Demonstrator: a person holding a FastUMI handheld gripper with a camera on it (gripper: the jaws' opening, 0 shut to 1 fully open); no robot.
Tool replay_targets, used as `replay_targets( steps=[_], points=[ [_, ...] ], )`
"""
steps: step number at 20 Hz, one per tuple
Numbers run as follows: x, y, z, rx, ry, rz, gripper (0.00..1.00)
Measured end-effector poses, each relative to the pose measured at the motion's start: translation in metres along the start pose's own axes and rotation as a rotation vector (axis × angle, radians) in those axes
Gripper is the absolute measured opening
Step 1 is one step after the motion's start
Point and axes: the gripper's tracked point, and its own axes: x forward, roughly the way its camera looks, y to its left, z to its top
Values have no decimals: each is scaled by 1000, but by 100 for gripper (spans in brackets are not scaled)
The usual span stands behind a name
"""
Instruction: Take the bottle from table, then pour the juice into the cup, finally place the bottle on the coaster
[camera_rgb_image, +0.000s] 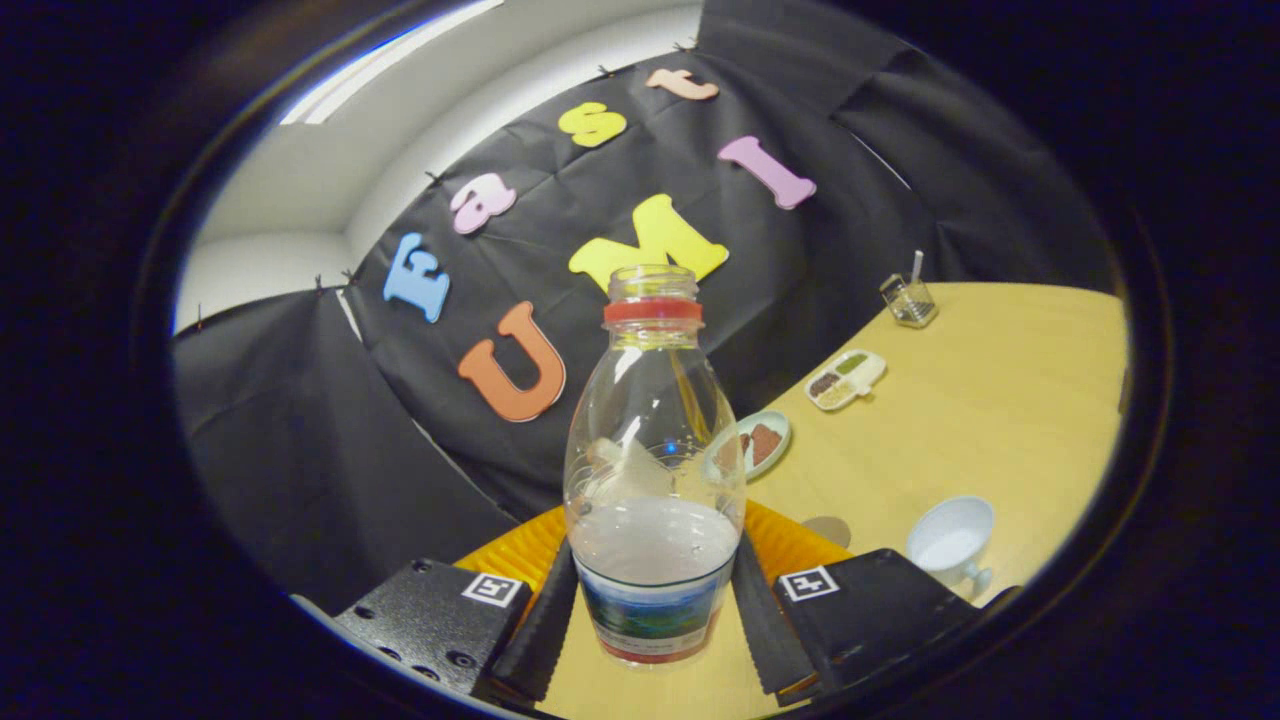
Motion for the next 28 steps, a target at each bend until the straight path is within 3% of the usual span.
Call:
replay_targets(
  steps=[4,10,19,26,28],
  points=[
    [-1,0,15,-289,-43,-47,79],
    [27,-10,8,-517,-85,-70,79],
    [116,-72,-33,-536,-82,-174,80],
    [165,-113,-72,-573,-33,-202,81],
    [172,-116,-85,-565,-20,-176,81]
  ],
)
